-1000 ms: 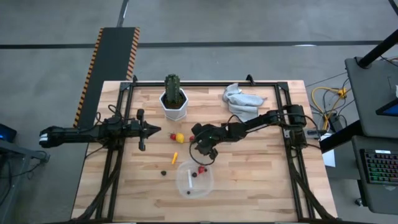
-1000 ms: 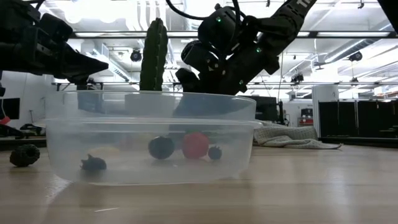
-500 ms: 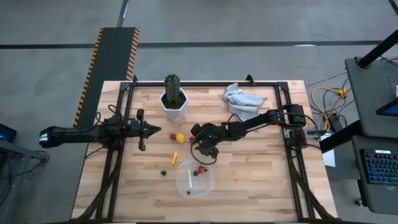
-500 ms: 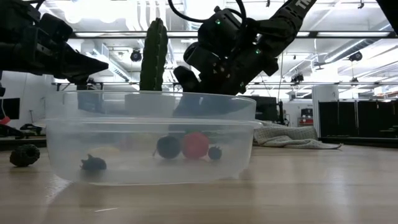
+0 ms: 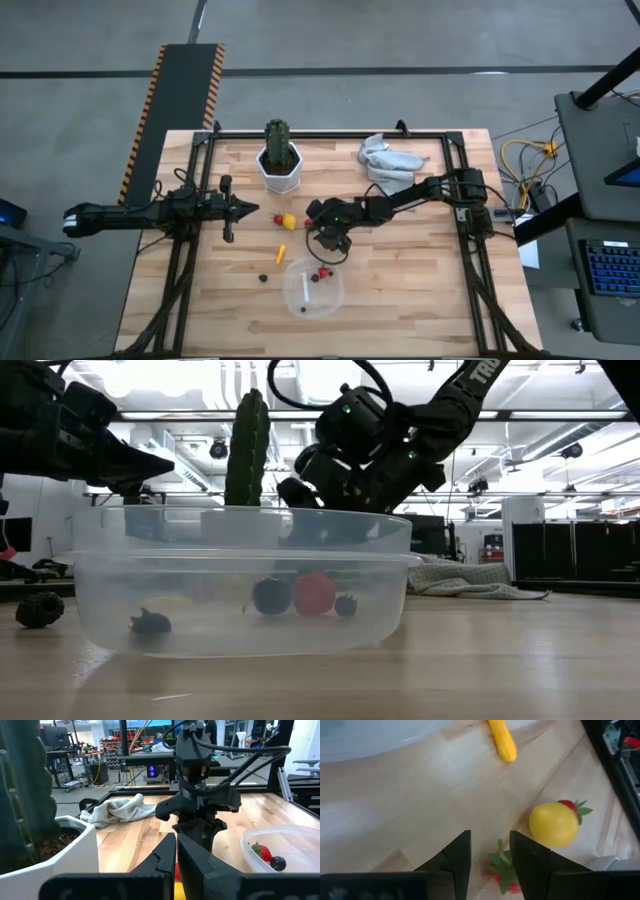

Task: Pick and placing Produce into tupperware
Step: Put the right red strawberry into the transparent container

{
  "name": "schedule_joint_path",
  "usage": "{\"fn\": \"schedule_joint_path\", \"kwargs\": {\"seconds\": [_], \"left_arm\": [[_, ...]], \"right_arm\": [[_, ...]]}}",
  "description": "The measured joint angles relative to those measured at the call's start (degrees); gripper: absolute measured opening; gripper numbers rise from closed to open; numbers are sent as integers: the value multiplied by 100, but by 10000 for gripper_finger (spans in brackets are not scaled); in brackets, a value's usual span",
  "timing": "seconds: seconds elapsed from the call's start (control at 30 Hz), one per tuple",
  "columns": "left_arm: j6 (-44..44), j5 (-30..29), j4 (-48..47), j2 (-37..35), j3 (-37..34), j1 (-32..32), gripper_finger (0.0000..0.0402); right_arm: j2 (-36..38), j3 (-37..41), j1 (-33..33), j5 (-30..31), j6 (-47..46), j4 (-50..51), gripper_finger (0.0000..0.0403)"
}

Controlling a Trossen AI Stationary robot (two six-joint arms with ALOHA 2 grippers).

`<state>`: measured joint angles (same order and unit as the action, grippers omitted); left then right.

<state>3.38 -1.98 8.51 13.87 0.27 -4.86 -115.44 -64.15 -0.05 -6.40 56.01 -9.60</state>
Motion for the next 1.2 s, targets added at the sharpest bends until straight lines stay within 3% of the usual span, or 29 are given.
{"fn": "schedule_joint_path", "kwargs": {"seconds": [0.67,1.2], "left_arm": [[0,0,0,20,0,0,0],[0,0,0,61,0,0,0]], "right_arm": [[4,-54,-203,-157,-154,-119,127],[4,-23,-210,-667,-374,-141,127]]}}
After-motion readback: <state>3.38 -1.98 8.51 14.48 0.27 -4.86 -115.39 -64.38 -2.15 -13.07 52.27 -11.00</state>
